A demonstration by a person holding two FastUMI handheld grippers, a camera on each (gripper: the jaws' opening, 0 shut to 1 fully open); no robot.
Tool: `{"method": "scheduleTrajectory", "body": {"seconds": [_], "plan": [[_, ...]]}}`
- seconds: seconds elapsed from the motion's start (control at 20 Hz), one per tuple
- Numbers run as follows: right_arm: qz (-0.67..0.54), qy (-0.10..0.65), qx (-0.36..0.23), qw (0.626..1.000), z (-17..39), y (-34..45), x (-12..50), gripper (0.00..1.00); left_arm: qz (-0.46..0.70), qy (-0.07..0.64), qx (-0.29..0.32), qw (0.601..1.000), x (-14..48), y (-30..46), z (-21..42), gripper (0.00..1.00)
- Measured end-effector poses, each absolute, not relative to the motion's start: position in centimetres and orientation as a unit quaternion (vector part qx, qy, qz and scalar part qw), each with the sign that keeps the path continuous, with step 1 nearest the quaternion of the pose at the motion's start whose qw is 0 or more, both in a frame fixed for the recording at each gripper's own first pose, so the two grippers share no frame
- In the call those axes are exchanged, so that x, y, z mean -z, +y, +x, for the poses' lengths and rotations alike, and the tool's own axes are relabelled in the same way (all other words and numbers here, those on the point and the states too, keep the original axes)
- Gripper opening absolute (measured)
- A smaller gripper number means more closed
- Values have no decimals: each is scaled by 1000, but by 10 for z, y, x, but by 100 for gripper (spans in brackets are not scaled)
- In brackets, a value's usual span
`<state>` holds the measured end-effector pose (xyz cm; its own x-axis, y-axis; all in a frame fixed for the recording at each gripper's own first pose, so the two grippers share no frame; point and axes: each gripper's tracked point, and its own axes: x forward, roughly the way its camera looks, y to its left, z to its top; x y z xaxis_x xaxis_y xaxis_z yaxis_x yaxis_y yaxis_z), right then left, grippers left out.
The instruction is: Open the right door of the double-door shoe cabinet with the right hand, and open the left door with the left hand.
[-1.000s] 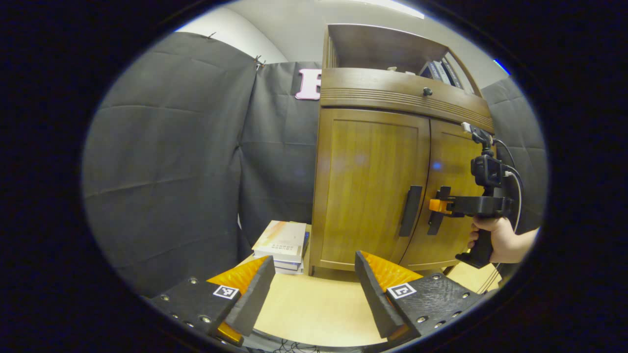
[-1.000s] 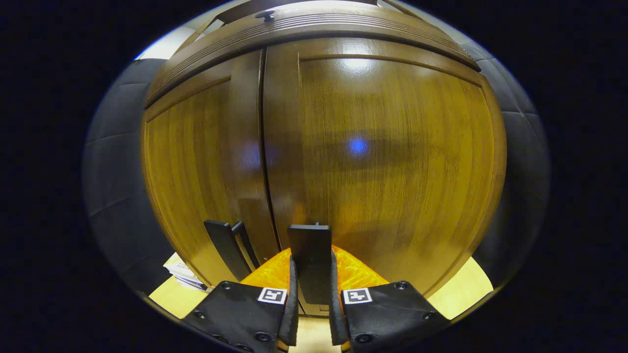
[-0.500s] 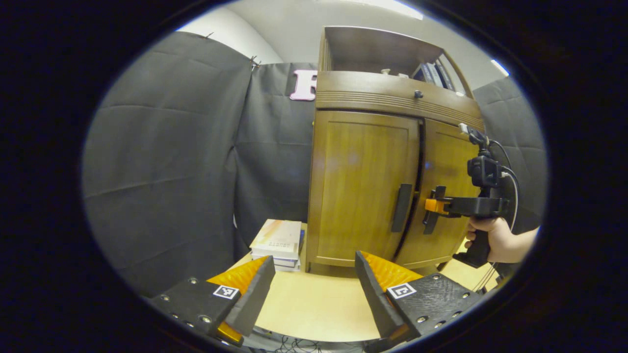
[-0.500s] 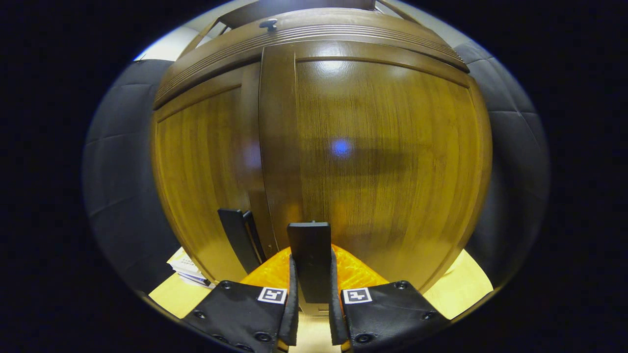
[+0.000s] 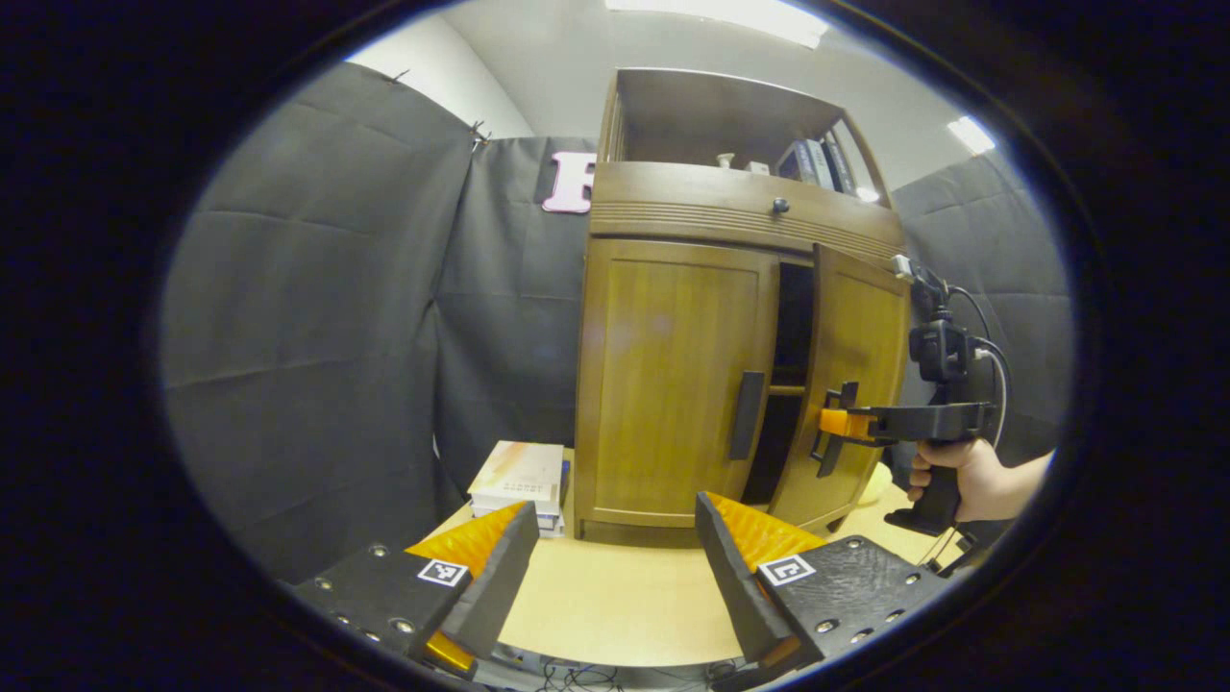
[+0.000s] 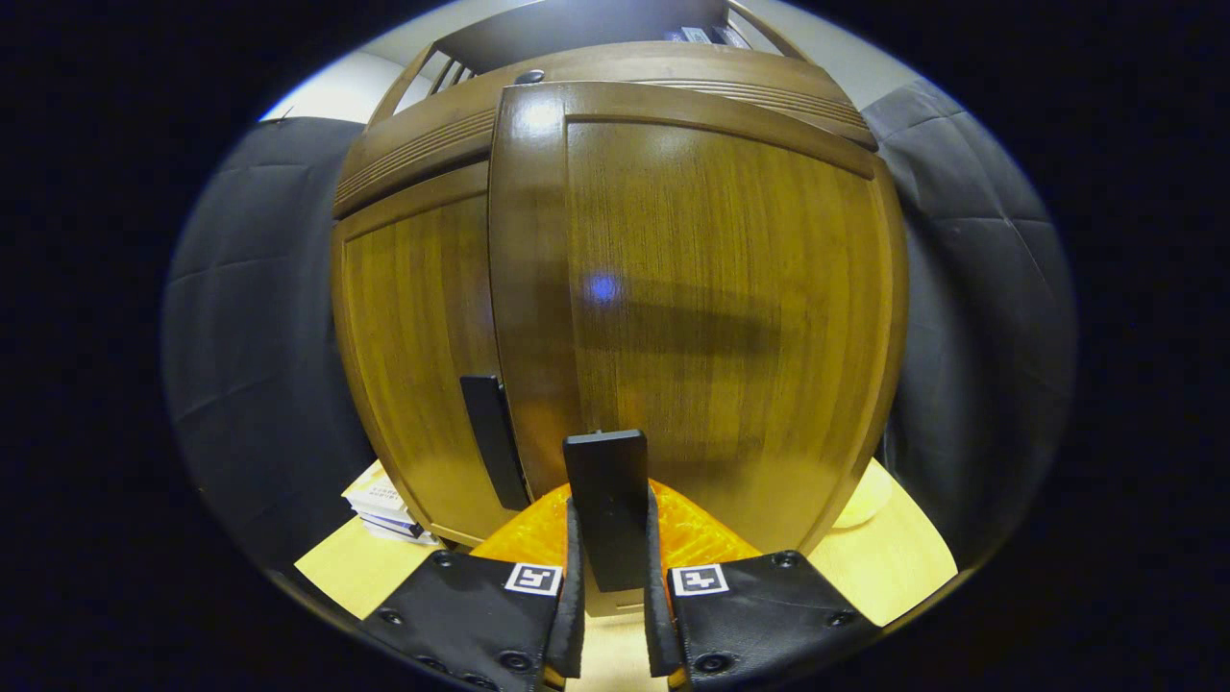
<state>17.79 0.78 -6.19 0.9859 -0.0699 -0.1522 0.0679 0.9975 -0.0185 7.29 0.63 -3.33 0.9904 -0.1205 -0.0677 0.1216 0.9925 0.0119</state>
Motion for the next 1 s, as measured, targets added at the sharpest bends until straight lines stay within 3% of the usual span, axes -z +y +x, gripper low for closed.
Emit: {"method": "scheduleTrajectory", "body": {"seconds": [0.4,1.0], "plan": [[-4,74,43,996,177,7,61,27,2,28,105,994,13,5,66,92],[3,90,-10,996,178,14,62,28,-3,33,111,993,8,-6,71,92]]}}
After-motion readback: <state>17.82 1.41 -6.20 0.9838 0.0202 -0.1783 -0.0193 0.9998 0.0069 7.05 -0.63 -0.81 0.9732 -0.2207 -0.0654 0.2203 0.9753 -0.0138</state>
